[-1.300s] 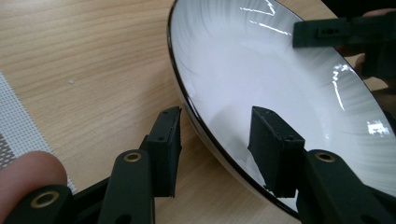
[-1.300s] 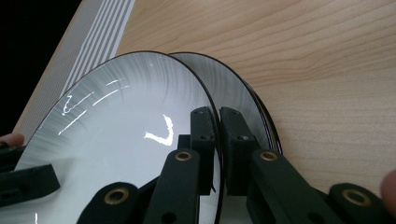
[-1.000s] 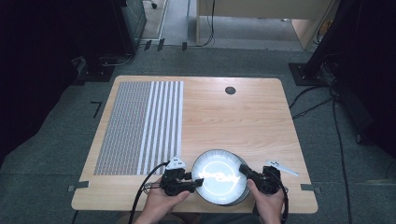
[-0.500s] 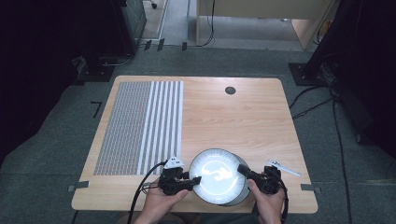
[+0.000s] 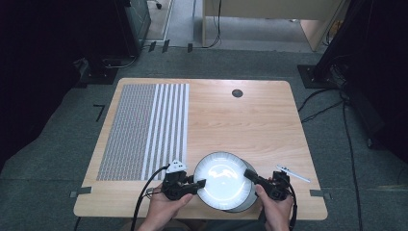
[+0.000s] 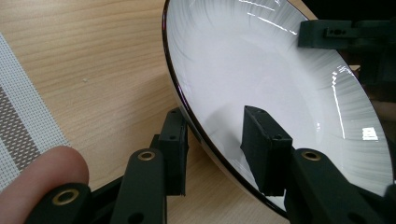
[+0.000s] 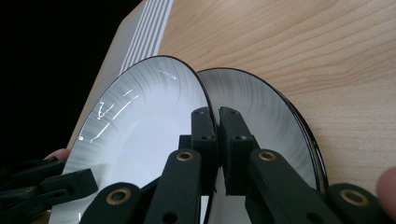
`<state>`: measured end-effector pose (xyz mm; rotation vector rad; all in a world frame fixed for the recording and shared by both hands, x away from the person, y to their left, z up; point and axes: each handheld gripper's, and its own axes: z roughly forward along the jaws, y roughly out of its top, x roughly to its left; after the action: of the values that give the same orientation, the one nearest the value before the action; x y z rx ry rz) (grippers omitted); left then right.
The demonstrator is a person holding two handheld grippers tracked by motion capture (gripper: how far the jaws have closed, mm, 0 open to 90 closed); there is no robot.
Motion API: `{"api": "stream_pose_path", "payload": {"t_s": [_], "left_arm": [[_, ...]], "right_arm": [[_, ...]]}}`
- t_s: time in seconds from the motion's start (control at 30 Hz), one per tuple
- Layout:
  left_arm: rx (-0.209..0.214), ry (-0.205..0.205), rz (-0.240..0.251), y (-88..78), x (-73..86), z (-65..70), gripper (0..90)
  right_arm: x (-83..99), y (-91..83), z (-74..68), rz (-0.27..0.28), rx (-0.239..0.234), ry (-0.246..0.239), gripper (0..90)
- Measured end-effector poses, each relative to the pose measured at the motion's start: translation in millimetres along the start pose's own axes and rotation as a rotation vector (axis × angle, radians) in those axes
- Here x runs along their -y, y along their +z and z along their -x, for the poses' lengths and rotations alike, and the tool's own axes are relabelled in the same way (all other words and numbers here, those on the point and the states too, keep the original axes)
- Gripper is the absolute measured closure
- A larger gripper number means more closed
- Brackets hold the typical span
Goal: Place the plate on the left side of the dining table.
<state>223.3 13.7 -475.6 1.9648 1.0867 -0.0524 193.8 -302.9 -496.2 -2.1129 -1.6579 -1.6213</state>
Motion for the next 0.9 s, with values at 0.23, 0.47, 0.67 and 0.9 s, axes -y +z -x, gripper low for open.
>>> {"api": "stream_pose_path", "payload": {"t_s": [0.23,0.47,0.67,0.9], "left_arm": [[0.000,-0.012,0.013,-3.9,-2.7,-1.1,62.4],[0.000,-0.028,0.033,-11.7,-9.8,-7.1,62.6],[-0.014,-0.037,0.057,-21.6,-16.3,-14.5,62.8],[-0.024,-0.060,0.079,-36.8,-25.5,-28.9,62.8]], "right_arm": [[-2.4,-0.7,-5.0,0.011,-0.002,-0.003,86.1],[-9.6,4.7,-16.7,0.008,0.011,-0.012,86.2],[-17.2,13.2,-29.2,0.011,0.009,-0.031,86.3],[-29.6,27.4,-50.0,-0.003,0.009,-0.061,86.3]]}}
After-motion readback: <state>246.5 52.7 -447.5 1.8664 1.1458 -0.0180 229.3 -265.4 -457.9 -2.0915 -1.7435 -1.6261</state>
